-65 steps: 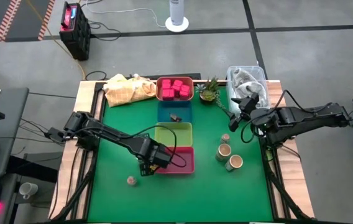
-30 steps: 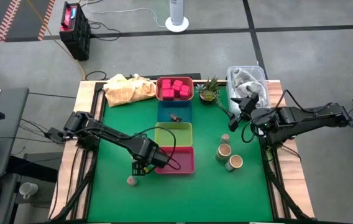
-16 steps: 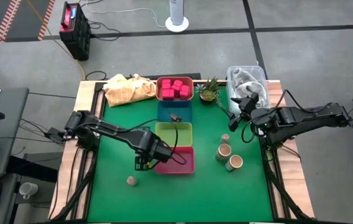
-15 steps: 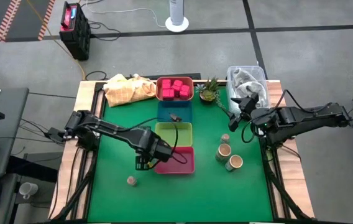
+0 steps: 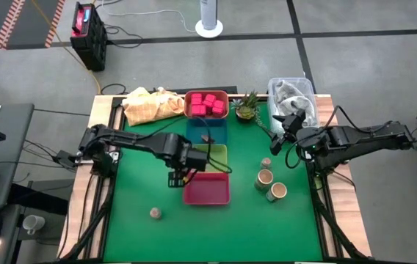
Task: Sort spices by type
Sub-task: Put the middle left golden seasoning bottle into the yellow bin
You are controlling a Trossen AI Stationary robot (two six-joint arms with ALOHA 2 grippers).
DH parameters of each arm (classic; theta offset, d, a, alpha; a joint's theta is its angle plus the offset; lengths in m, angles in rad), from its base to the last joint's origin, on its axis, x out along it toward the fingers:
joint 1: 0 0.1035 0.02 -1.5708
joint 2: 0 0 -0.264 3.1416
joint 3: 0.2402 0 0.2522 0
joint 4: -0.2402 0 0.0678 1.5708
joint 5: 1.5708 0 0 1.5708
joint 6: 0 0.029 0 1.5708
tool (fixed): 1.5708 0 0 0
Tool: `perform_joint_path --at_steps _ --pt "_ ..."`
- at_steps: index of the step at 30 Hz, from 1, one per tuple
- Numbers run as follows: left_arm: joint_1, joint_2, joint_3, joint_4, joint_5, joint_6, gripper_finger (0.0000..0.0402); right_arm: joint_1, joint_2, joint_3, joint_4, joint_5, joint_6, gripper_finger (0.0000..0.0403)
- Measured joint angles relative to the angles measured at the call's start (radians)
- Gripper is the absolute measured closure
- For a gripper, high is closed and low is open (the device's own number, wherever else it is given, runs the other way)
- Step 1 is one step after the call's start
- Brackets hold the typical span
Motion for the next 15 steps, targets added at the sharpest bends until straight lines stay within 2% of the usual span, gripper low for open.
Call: perform_joint_path --at_steps 4,15 --pt "0.038 0.010 0.000 0.097 -0.059 0.045 0.0129 0.000 0.000 0.000 0.000 0.000 0.000 0.0088" --pt "0.133 0.080 -0.031 0.201 -0.052 0.192 0.0124 0.000 0.000 0.000 -0.003 0.000 0.000 0.0088"
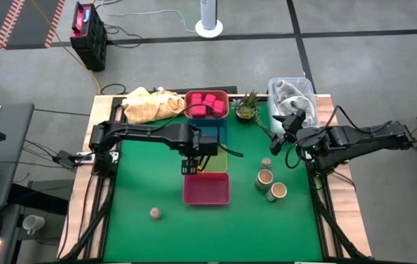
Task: Sort spices by type
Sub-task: Put the middle left golden seasoning bottle into the yellow bin, then put the left brown seasoning bottle into the red bin
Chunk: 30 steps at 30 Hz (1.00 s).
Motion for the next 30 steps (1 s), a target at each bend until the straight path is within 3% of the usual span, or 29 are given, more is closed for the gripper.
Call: perform_joint_path --at_steps 11,23,30 --pt "0.024 0.080 -0.044 0.005 0.034 0.025 0.0119 0.001 0.000 0.000 -0.006 0.000 0.000 0.0088" --pt "0.024 0.076 -0.042 -0.003 0.031 0.002 0.0054 0.000 0.000 0.000 -0.005 0.000 0.000 0.0088" --pt "0.000 0.077 0.067 -0.102 -0.030 -0.001 0.0045 0.000 0.000 0.000 -0.005 -0.001 0.000 0.0088"
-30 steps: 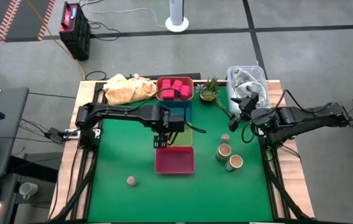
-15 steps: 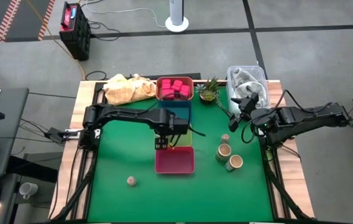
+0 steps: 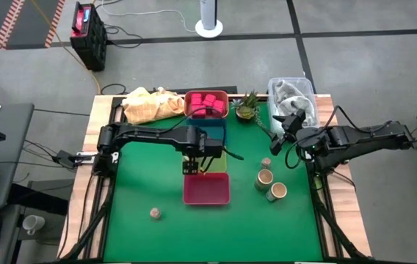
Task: Sort spices by type
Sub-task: Put the left brown seasoning bottle into the red bin
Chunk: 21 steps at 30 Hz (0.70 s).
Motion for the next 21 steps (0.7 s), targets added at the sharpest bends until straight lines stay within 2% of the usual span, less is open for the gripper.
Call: perform_joint_path --at_steps 3,7,10,16,21 --pt "-0.029 -0.001 0.069 -0.075 -0.013 -0.041 0.0045 0.000 0.000 0.000 0.000 0.000 0.000 0.0088" --pt "-0.114 -0.013 0.117 -0.104 0.078 -0.127 0.0044 0.000 0.000 0.000 -0.008 0.000 0.000 0.0088" --pt "-0.212 -0.020 0.117 -0.104 0.120 -0.194 0.0044 0.000 0.000 0.000 -0.021 -0.001 0.000 0.0088" --pt "-0.418 -0.018 0.060 -0.122 0.079 -0.359 0.0045 0.000 0.000 0.000 -0.022 -0.001 0.001 0.0088" --pt "-0.528 -0.018 0.002 -0.132 0.083 -0.520 0.0059 0.000 0.000 0.000 -0.012 -0.001 0.006 0.0088"
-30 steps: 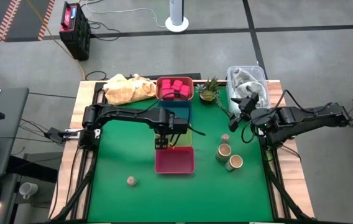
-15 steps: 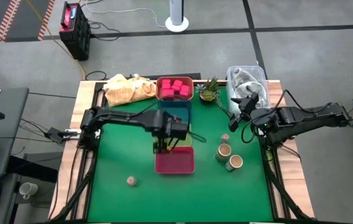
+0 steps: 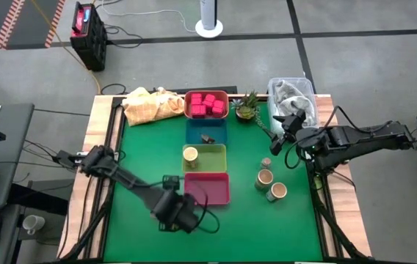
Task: Sort spices by type
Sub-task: Put the left brown seasoning bottle into the red bin
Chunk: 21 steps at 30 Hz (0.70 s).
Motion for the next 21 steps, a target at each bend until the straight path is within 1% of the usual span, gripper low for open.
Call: perform_joint_path --at_steps 5,10,15,21 --pt "-0.050 0.000 -0.085 0.015 -0.001 -0.060 0.0088 0.000 0.000 0.000 0.023 -0.002 0.001 0.0088" --pt "-0.063 -0.018 -0.197 0.126 0.004 -0.065 0.0110 0.000 0.000 0.000 0.021 -0.019 0.003 0.0088" --pt "-0.063 -0.083 -0.306 0.258 0.044 -0.099 0.0118 0.000 0.000 0.000 0.020 -0.020 -0.004 0.0088" --pt "-0.070 -0.170 -0.412 0.373 0.065 -0.217 0.0119 0.000 0.000 0.000 0.020 -0.020 -0.005 0.0088"
